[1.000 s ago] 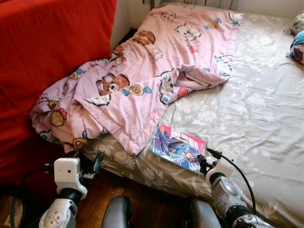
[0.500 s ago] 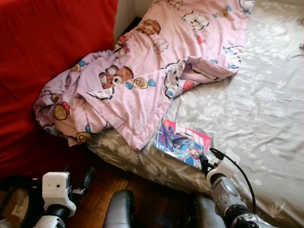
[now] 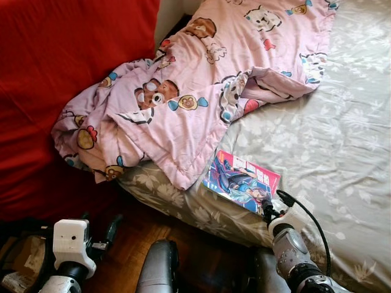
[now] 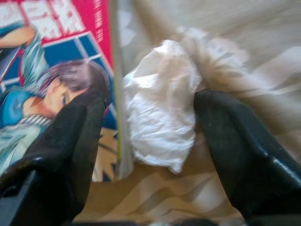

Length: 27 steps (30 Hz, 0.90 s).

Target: Clean up the room

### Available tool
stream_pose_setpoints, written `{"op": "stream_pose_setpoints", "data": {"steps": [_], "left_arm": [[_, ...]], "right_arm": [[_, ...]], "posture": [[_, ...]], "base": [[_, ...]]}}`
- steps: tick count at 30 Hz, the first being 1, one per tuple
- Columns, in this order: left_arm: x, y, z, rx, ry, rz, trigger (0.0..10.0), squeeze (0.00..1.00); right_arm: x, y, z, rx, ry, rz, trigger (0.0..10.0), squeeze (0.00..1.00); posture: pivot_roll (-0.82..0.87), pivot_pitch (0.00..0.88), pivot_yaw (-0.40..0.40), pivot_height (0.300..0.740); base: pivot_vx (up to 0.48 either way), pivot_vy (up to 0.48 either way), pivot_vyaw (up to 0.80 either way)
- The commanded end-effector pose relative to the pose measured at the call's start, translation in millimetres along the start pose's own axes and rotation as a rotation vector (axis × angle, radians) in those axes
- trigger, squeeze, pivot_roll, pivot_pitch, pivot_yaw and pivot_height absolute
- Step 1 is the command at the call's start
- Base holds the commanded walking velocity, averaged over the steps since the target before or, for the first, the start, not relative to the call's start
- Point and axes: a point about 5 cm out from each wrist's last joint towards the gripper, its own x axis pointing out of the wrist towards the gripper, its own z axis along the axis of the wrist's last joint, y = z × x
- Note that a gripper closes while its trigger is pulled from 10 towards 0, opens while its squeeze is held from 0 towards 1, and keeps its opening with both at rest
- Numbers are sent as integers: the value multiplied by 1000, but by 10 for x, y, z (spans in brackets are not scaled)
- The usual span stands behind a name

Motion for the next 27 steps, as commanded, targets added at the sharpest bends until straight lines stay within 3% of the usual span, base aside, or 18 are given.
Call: {"op": "stream_pose_setpoints", "data": {"steps": [1,5,6,7,27], "left_arm": [[-50,25,-37,27,36,-4,10000,0],[-42,30,-35,31,38,-8,10000,0],[-39,32,-34,34,38,-10,10000,0],[-38,33,-34,36,39,-10,10000,0],[-63,67,-55,63,46,2,10000,0]], "right_arm": [[-40,-89,-111,49,25,-40,10000,0],[-48,-84,-150,58,41,-42,10000,0],[-53,-74,-179,65,56,-37,3843,0],[-60,-72,-204,68,66,-34,0,0],[-93,-135,-273,73,78,-60,0,0]], "posture": [[235,283,80,622],[238,278,83,622],[240,277,83,622],[240,277,83,622],[244,275,87,622]], "base": [[0,0,0],[0,0,0],[0,0,0],[0,0,0],[0,0,0]]}}
